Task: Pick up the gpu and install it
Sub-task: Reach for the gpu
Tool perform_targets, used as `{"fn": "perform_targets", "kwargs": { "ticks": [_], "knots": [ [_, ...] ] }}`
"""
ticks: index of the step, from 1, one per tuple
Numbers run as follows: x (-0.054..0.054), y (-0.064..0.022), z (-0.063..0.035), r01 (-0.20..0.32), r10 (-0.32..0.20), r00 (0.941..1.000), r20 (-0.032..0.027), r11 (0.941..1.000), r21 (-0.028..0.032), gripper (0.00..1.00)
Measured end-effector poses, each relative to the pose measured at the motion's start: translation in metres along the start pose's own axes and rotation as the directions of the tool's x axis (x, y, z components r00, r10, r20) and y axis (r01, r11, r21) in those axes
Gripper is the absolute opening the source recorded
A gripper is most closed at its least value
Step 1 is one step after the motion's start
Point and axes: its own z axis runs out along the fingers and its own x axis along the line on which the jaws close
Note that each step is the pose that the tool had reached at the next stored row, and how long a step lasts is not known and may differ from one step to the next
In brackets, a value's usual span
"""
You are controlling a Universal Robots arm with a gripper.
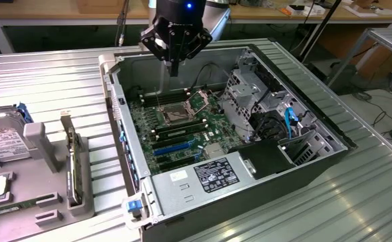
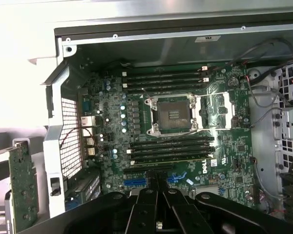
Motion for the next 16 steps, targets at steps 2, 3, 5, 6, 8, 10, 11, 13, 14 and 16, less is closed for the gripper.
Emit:
{"fn": "perform_targets", "kwargs": {
  "ticks": [2, 3, 5, 6, 8, 10, 11, 13, 14, 16],
  "knots": [
    [0.0014, -0.0001, 0.0000, 0.000, 0.000, 1.0000, 0.0000, 1.0000, 0.0000, 0.11],
    [0.0017, -0.0001, 0.0001, 0.000, 0.000, 1.0000, 0.0000, 1.0000, -0.0001, 0.11],
    [0.0022, -0.0002, 0.0001, 0.000, 0.000, 1.0000, 0.0000, 1.0000, 0.0000, 0.11],
    [0.0023, -0.0002, 0.0001, 0.000, 0.000, 1.0000, 0.0000, 1.0000, 0.0000, 0.11],
    [0.0028, -0.0002, 0.0001, 0.000, 0.000, 1.0000, 0.0000, 1.0000, 0.0000, 0.11],
    [0.0033, -0.0003, 0.0000, 0.000, 0.000, 1.0000, 0.0000, 1.0000, 0.0000, 0.11],
    [0.0035, -0.0003, 0.0000, 0.000, 0.000, 1.0000, 0.0000, 1.0000, 0.0000, 0.11],
    [0.0040, -0.0003, 0.0000, 0.000, 0.000, 1.0000, 0.0000, 1.0000, 0.0001, 0.11],
    [0.0043, -0.0003, 0.0000, 0.000, 0.000, 1.0000, 0.0000, 1.0000, 0.0000, 0.11],
    [0.0050, -0.0004, 0.0000, 0.000, 0.000, 1.0000, 0.0000, 1.0000, 0.0000, 0.11]
  ]
}}
